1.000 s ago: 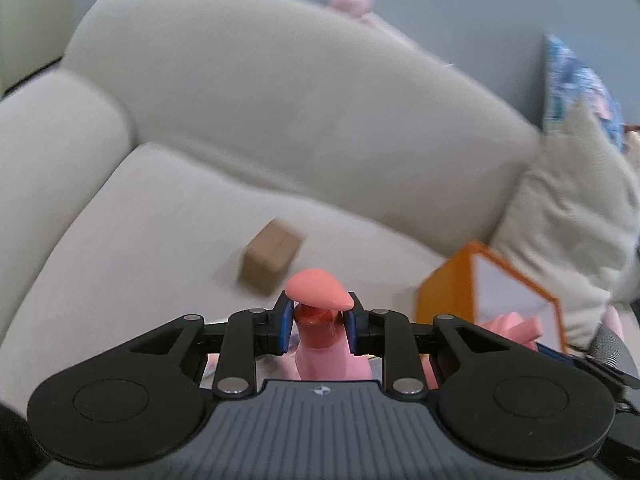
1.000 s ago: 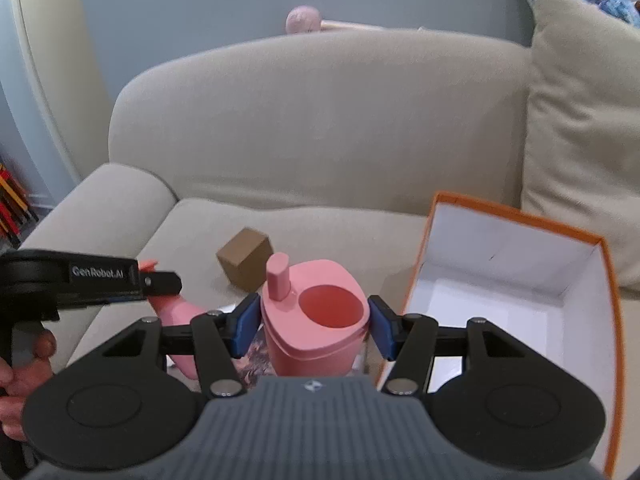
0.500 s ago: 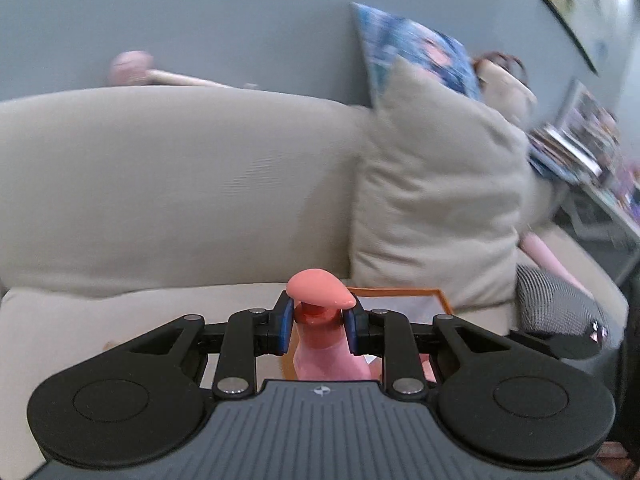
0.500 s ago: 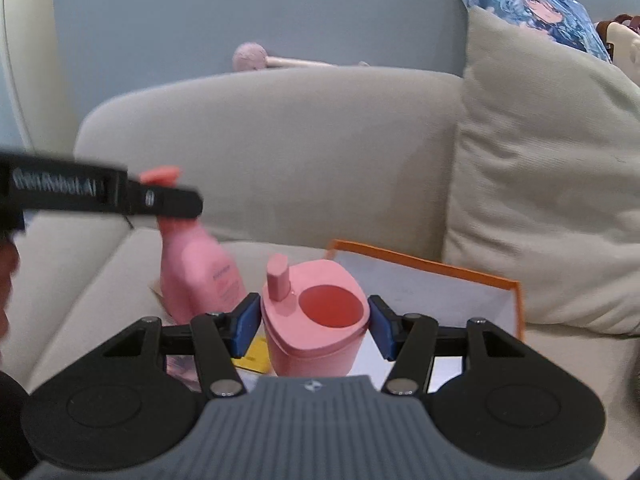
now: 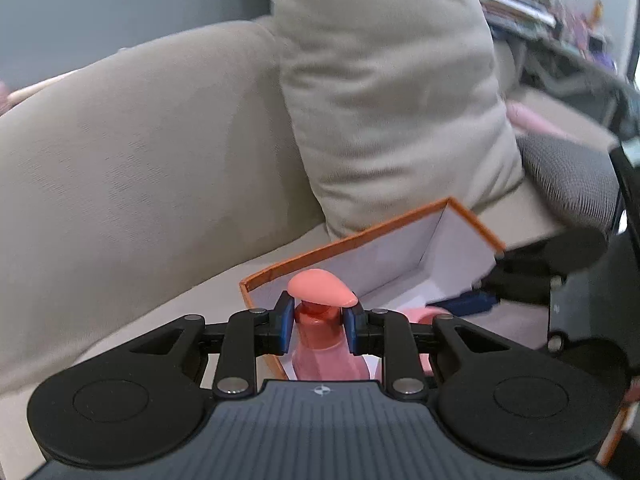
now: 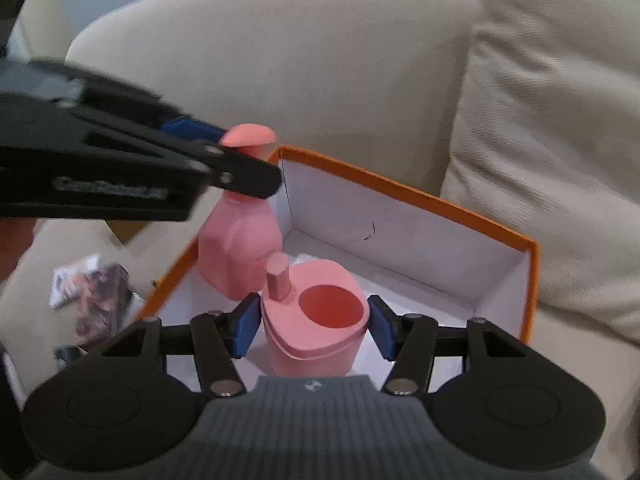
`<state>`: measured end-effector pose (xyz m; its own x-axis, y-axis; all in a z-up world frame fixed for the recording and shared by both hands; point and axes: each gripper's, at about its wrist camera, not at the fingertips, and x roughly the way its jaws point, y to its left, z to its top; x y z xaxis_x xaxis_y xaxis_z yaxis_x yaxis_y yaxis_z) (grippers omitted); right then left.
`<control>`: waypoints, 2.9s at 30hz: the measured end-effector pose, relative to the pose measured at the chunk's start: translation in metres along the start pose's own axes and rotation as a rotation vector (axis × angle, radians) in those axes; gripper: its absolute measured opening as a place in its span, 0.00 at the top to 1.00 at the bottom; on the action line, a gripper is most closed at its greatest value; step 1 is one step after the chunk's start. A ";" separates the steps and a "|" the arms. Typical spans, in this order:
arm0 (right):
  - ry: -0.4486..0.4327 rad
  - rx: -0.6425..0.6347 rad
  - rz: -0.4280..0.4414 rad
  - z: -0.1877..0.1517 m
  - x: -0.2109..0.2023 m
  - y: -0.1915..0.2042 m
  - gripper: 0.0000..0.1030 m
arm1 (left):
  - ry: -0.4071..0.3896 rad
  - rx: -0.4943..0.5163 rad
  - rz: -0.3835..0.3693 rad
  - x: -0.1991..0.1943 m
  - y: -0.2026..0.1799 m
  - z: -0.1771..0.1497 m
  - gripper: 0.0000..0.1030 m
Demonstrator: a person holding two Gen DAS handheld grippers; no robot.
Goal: Organize rigid objects
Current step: 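Carry both pink items into the orange box and open both grippers, then withdraw both grippers from the box back toward the pile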
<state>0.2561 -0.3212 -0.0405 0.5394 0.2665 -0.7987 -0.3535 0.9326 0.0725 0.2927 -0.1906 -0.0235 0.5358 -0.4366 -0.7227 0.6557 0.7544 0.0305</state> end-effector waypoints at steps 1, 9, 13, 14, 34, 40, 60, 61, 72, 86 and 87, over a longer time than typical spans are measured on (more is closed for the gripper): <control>-0.002 -0.004 0.003 0.001 0.005 -0.002 0.43 | 0.006 0.034 0.007 0.006 -0.002 0.000 0.73; 0.005 -0.034 0.042 0.009 0.040 -0.016 0.43 | 0.041 0.115 0.088 0.033 -0.007 -0.002 0.72; -0.002 -0.078 0.058 0.009 0.048 -0.010 0.43 | 0.051 0.119 0.122 0.042 -0.009 -0.006 0.72; -0.002 -0.086 0.058 0.009 0.051 -0.009 0.43 | 0.052 0.124 0.124 0.044 -0.009 -0.007 0.72; -0.001 -0.123 0.067 0.005 0.064 -0.008 0.42 | 0.059 0.196 0.149 0.035 -0.018 -0.008 0.42; 0.020 -0.091 0.040 0.017 0.072 -0.007 0.26 | 0.042 0.140 0.094 0.012 -0.010 -0.006 0.36; 0.096 -0.052 0.029 0.024 0.106 0.007 0.40 | 0.093 -0.193 -0.027 -0.020 0.044 -0.039 0.53; 0.090 -0.045 0.022 0.029 0.107 0.010 0.40 | 0.094 -0.195 -0.028 -0.019 0.043 -0.039 0.54; 0.104 0.016 -0.035 0.045 0.138 0.031 0.25 | 0.086 -0.230 -0.076 -0.021 0.049 -0.047 0.65; 0.065 0.082 -0.067 0.054 0.151 0.039 0.30 | 0.078 -0.259 -0.095 -0.022 0.049 -0.046 0.73; 0.061 0.081 -0.061 0.052 0.149 0.039 0.23 | 0.077 -0.262 -0.095 -0.022 0.049 -0.046 0.73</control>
<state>0.3622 -0.2323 -0.1253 0.5093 0.1956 -0.8381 -0.2568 0.9640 0.0689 0.2884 -0.1215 -0.0379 0.4299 -0.4806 -0.7644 0.5361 0.8170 -0.2121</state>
